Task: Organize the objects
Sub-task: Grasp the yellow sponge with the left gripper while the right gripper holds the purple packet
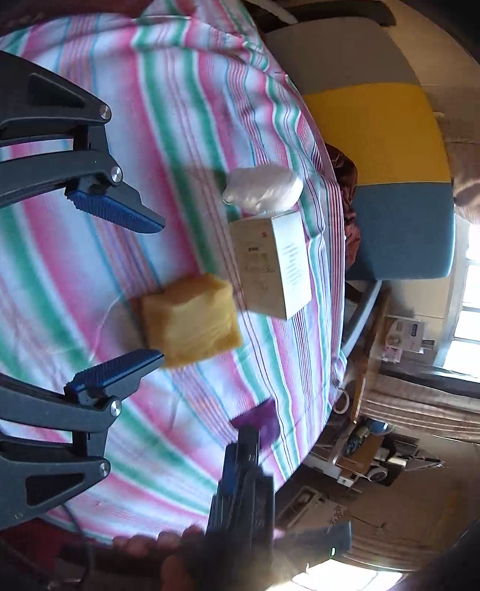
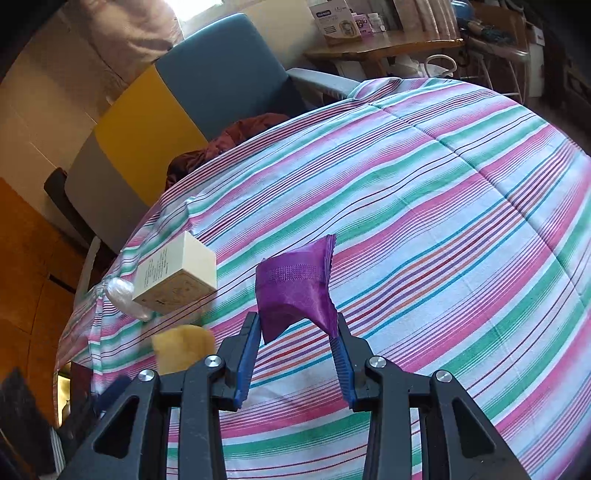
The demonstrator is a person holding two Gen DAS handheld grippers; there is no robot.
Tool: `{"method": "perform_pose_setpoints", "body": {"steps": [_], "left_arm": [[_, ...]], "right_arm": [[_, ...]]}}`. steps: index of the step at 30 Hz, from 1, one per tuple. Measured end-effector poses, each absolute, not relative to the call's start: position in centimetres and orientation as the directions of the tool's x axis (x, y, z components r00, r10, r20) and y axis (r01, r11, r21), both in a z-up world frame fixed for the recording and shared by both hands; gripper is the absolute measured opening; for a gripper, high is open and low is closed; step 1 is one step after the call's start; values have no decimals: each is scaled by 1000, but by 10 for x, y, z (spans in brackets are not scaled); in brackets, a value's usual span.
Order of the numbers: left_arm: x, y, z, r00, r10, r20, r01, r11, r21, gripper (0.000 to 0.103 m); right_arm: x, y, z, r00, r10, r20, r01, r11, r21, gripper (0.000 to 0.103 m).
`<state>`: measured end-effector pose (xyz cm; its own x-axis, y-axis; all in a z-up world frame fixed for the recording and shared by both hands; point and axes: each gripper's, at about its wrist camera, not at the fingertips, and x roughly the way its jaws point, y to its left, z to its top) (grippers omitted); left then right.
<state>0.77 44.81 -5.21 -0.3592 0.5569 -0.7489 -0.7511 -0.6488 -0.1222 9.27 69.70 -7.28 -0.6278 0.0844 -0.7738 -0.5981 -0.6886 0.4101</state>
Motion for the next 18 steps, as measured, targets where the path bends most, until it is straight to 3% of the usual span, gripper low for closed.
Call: {"method": "perform_pose_setpoints", "body": {"steps": [3, 9, 13, 16, 18], "left_arm": [[13, 455, -45, -357, 590, -724, -754, -640, -150, 75], [-1, 502, -57, -329, 533, -780, -736, -662, -141, 75], [-3, 521, -78, -342, 468, -815, -747, -661, -66, 75], [-6, 513, -90, -340, 462, -819, -744, -665, -66, 61], [-4, 501, -91, -334, 512, -792, -764, -639, -91, 58]], "right_arm": [[93, 696, -72, -628, 88, -773, -598, -690, 407, 38], [95, 701, -75, -624, 90, -776, -611, -675, 413, 38], [94, 703, -76, -621, 86, -779, -615, -671, 415, 38], [92, 701, -76, -623, 81, -778, -605, -680, 414, 38], [90, 699, -74, -625, 81, -777, -599, -688, 410, 38]]}}
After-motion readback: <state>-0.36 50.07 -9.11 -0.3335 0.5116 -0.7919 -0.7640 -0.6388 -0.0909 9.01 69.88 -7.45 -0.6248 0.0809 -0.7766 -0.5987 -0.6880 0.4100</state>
